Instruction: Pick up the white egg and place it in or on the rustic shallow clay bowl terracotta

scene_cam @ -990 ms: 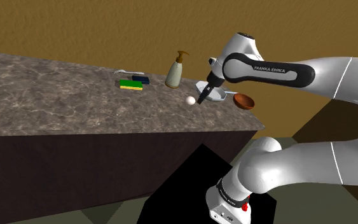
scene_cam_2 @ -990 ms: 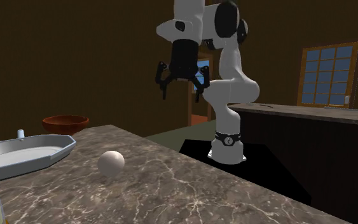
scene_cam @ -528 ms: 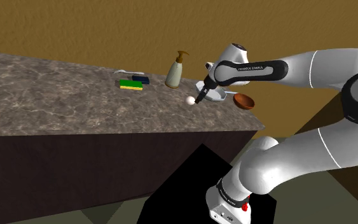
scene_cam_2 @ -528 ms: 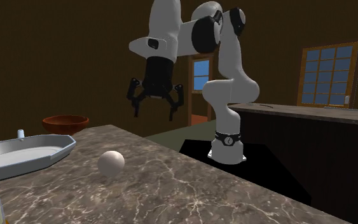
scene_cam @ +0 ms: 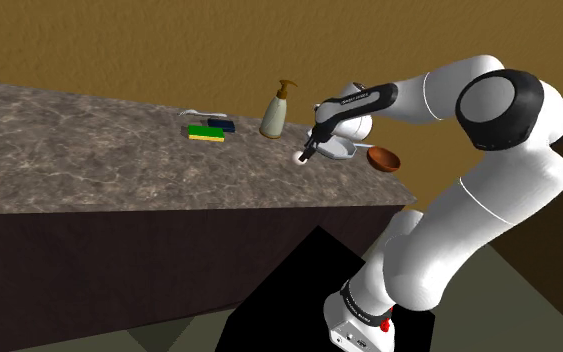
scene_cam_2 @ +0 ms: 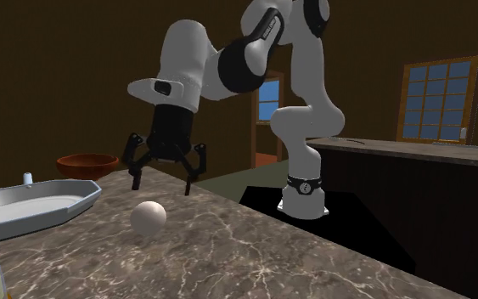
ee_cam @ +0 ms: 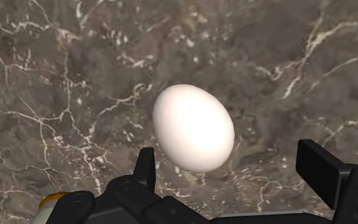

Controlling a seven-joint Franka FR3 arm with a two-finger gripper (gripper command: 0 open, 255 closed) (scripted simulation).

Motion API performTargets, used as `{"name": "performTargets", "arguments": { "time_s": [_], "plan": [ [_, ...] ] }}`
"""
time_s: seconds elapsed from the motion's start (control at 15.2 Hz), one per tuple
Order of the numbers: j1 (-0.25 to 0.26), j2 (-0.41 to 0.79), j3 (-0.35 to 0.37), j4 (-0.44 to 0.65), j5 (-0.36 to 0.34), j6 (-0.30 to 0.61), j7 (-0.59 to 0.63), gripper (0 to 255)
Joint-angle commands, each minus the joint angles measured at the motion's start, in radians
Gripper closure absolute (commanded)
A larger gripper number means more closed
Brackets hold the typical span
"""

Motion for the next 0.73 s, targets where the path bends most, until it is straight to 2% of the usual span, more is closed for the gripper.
{"name": "performTargets", "arguments": {
  "time_s": [0.0, 0.26, 0.46, 0.66],
  "plan": [
    [0.044, 0.078, -0.051, 0.037, 0.145, 0.023, -0.143, 0],
    [0.052, 0.166, -0.045, 0.052, 0.302, 0.052, -0.255, 0],
    [0.033, 0.244, -0.012, 0.071, 0.443, 0.067, -0.354, 0],
    [0.028, 0.243, -0.007, 0.071, 0.441, 0.067, -0.353, 0]
  ]
}}
